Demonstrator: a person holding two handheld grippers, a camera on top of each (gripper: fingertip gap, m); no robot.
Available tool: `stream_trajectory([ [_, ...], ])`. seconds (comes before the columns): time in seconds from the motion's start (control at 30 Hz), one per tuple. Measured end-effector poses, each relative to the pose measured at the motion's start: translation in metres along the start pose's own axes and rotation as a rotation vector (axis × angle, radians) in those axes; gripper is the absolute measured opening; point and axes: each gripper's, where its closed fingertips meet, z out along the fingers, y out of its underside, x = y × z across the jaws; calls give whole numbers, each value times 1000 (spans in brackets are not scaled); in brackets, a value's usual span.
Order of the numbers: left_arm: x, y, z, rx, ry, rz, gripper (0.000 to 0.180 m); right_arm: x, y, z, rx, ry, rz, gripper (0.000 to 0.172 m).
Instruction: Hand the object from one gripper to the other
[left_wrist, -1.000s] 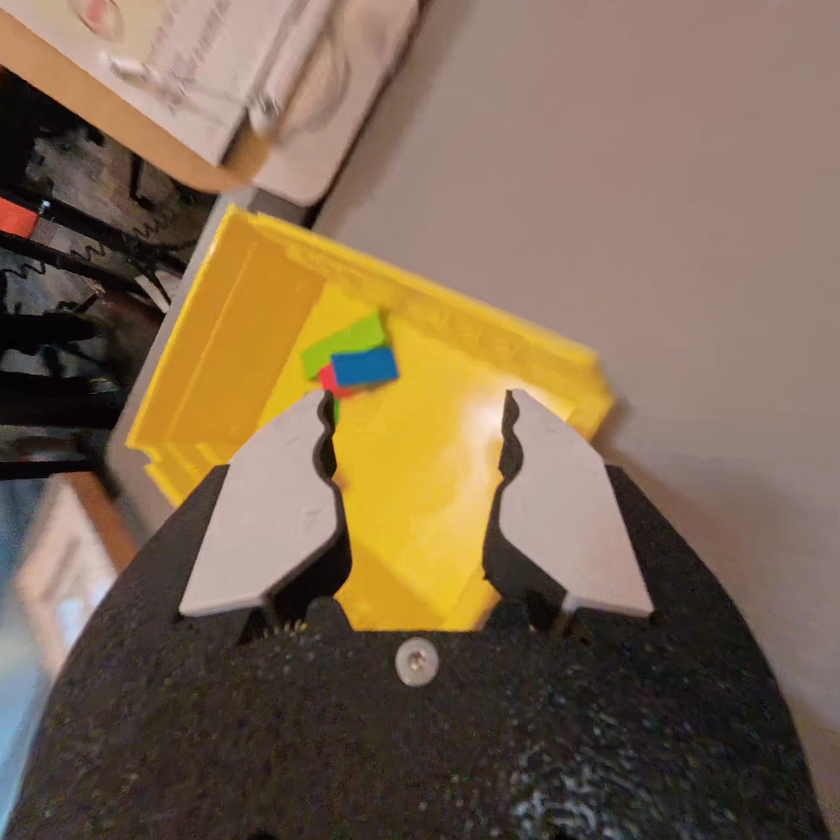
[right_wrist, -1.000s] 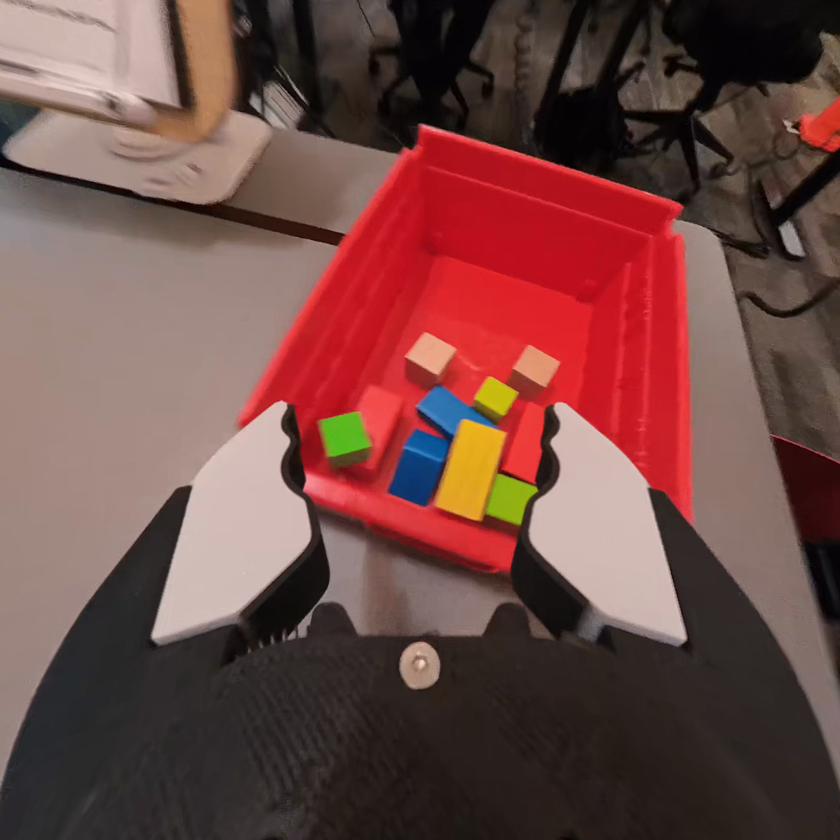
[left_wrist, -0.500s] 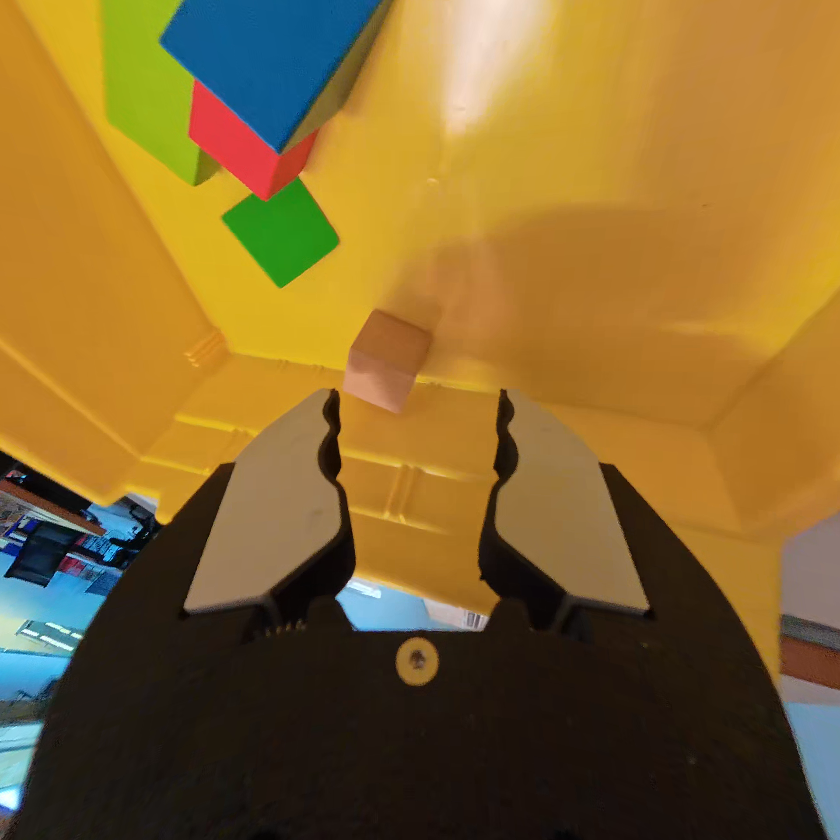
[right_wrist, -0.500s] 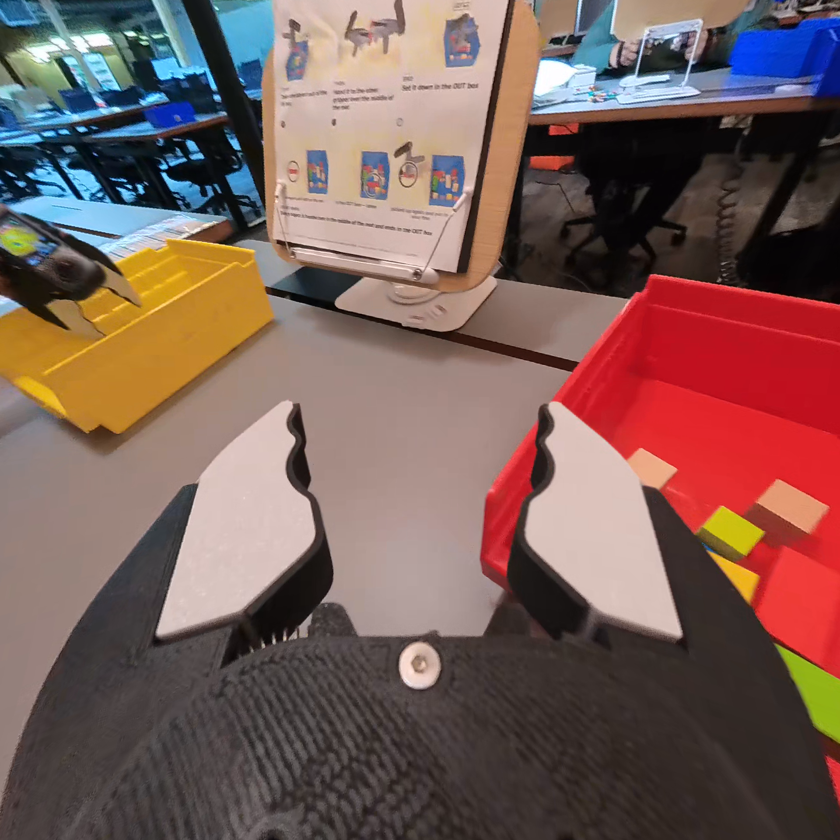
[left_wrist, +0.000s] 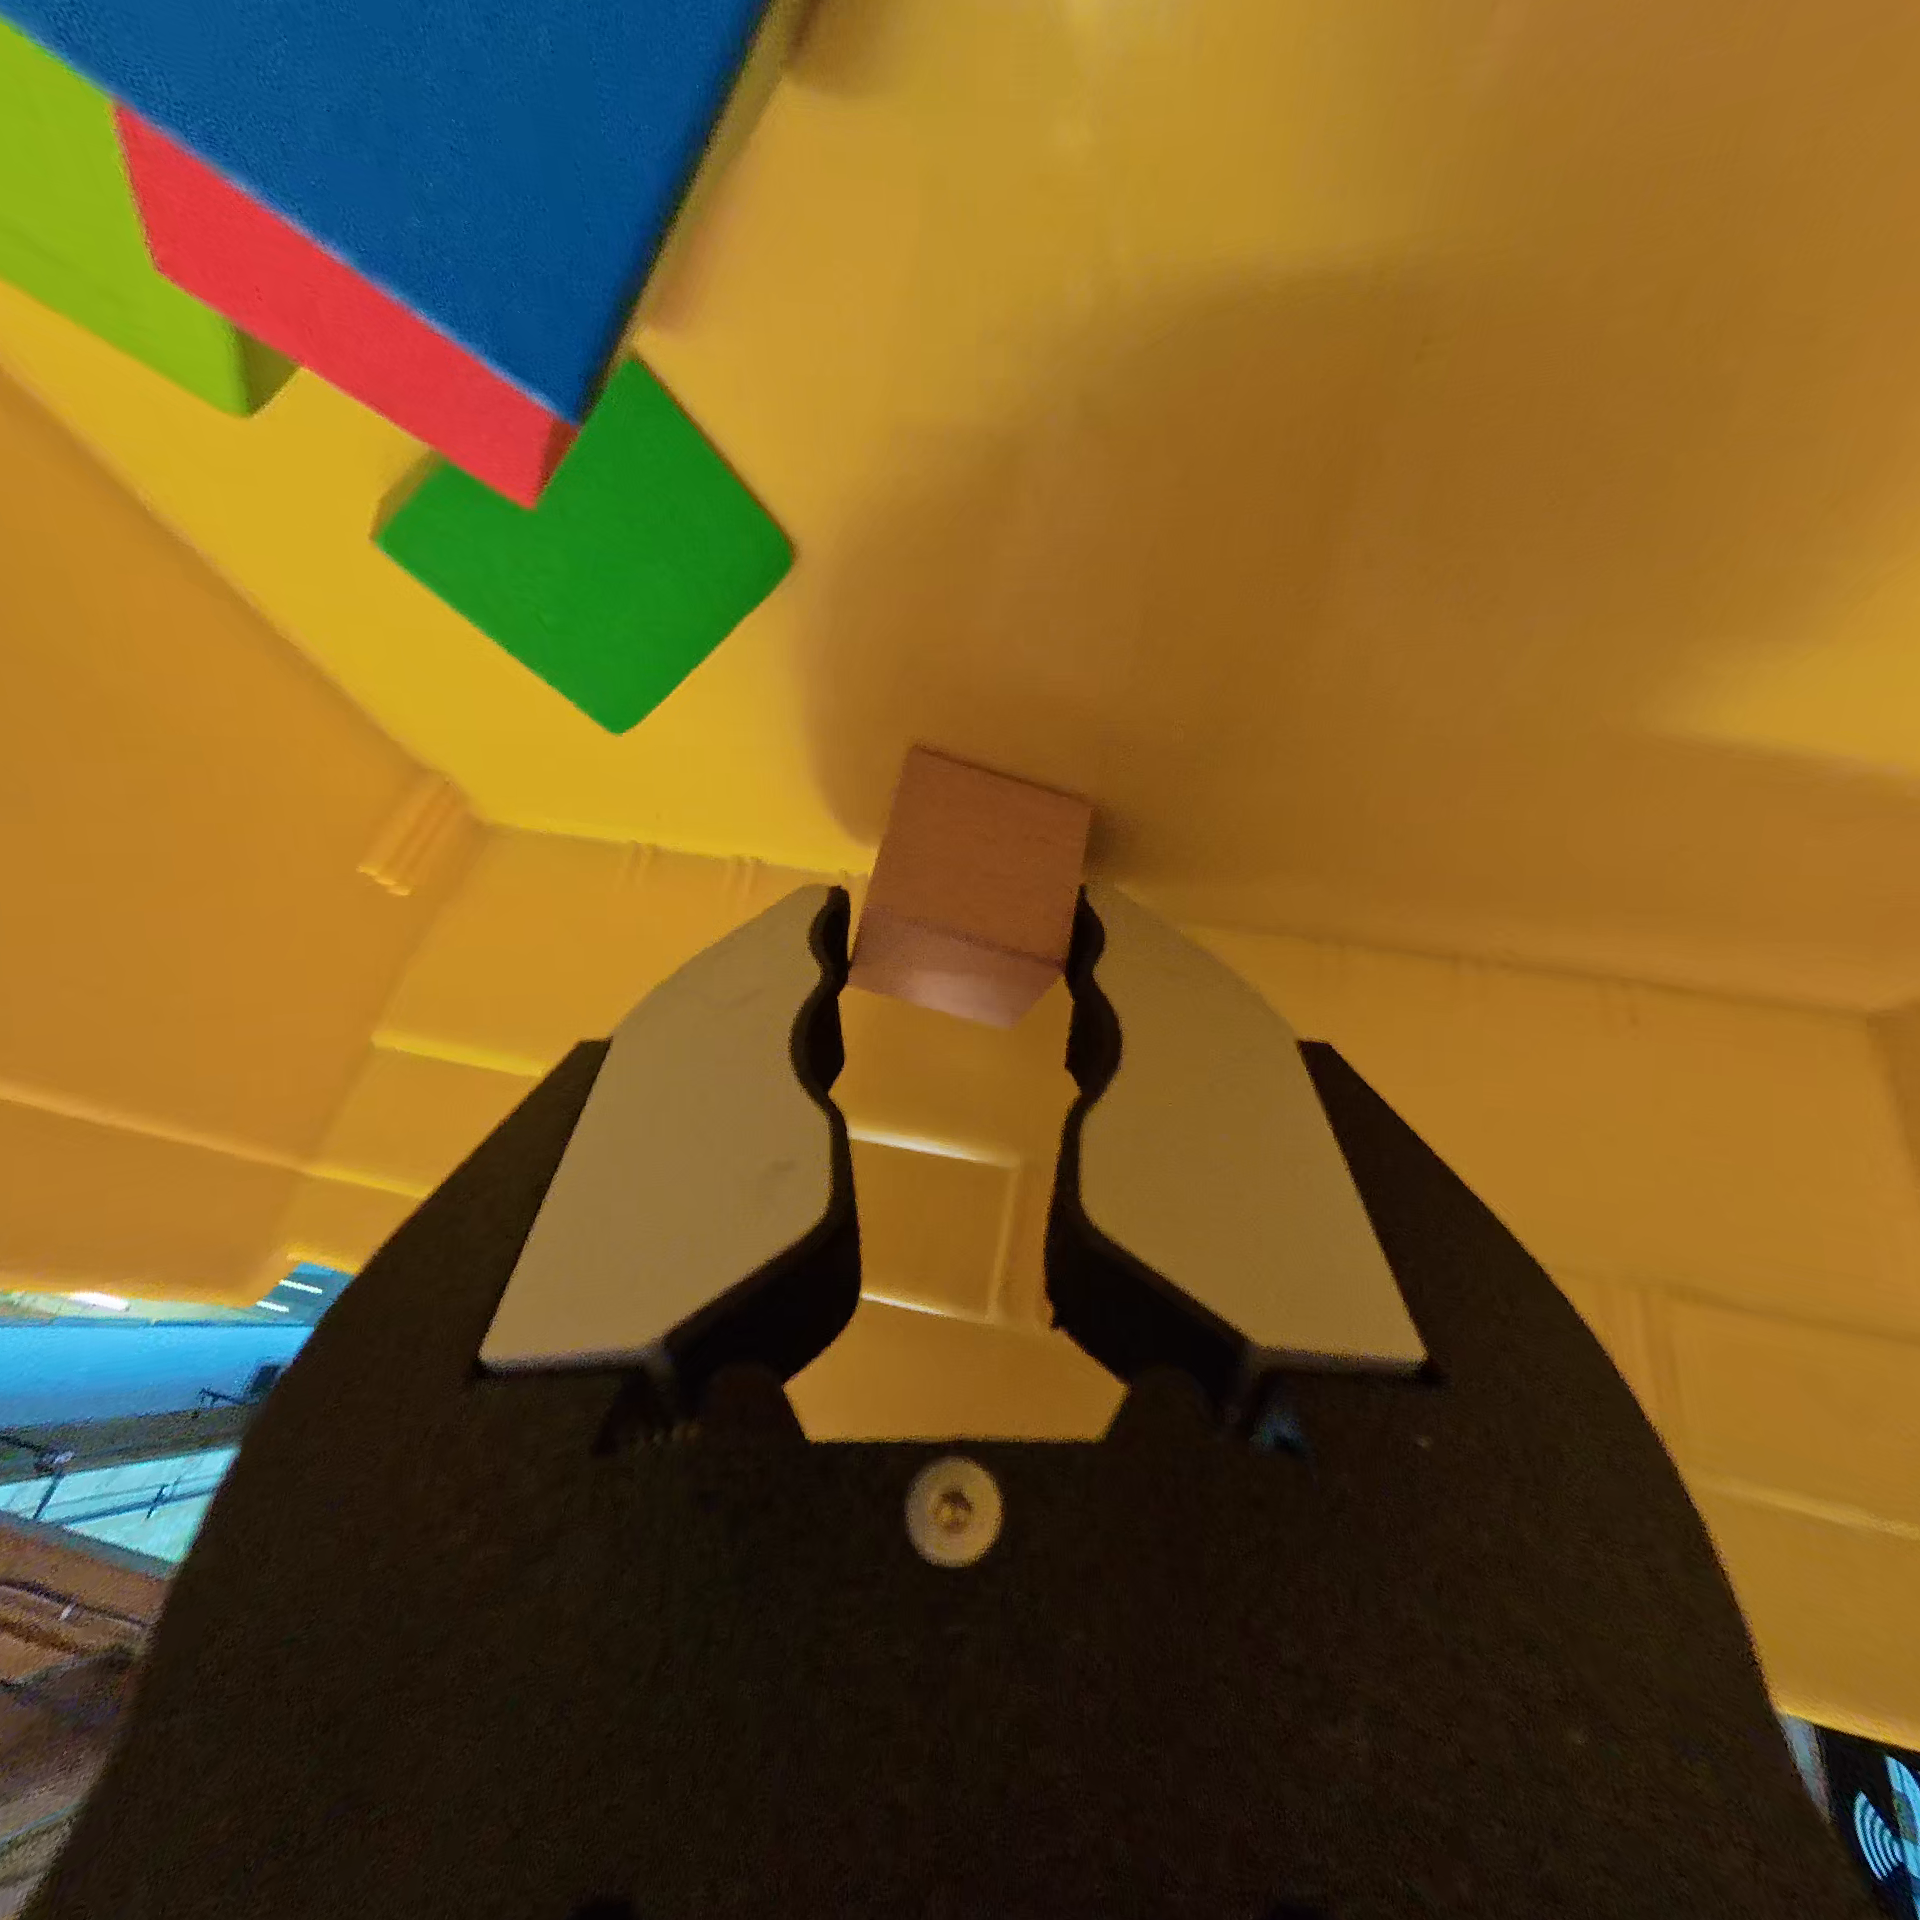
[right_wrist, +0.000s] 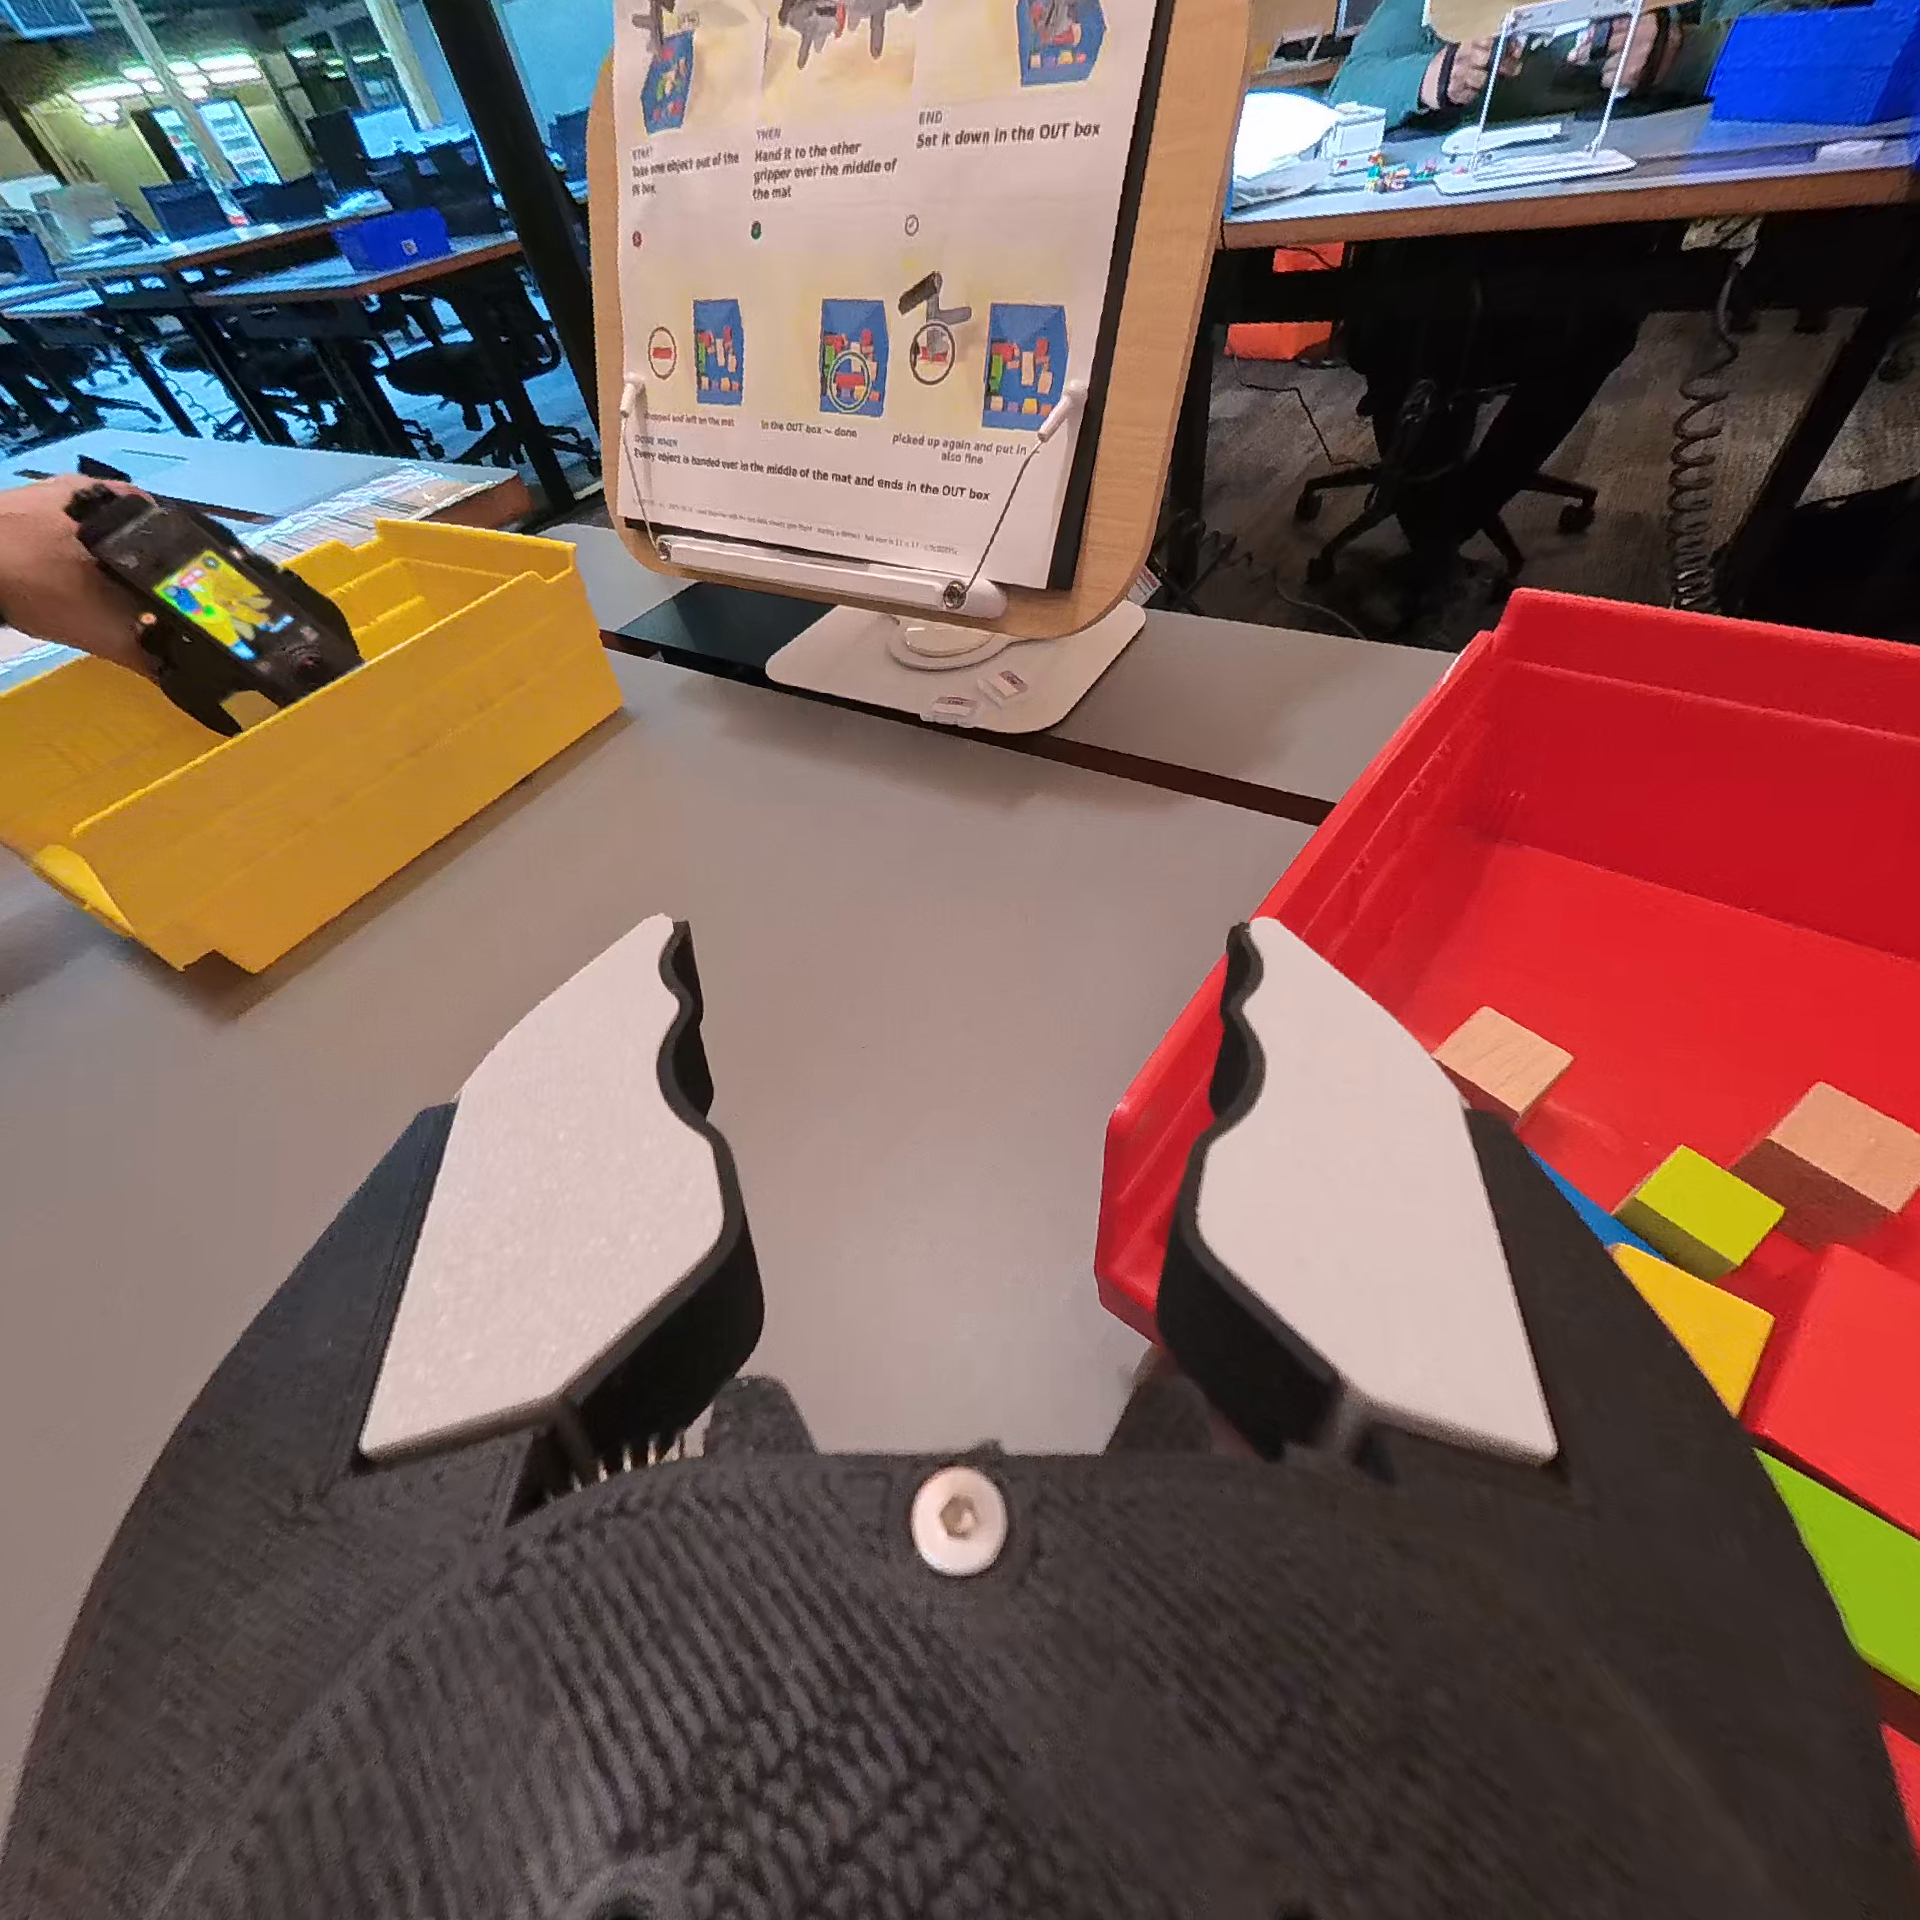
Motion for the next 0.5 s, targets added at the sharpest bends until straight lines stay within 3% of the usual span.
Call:
stream_trajectory([
  [0.13, 8, 2, -3, -21, 31, -49, 38, -1, 0, 1, 3, -8, 9, 96],
  [0.23, 11, -4, -14, 66, 28, -141, 38, -7, -3, 2, 15, -21, 4, 96],
  [0.37, 10, -21, -57, 339, 26, -326, 37, -20, -7, 4, 23, -53, -8, 96],
  [0.5, 13, -40, -127, 713, 48, -502, 37, -42, -15, 7, 46, -119, -15, 94],
])
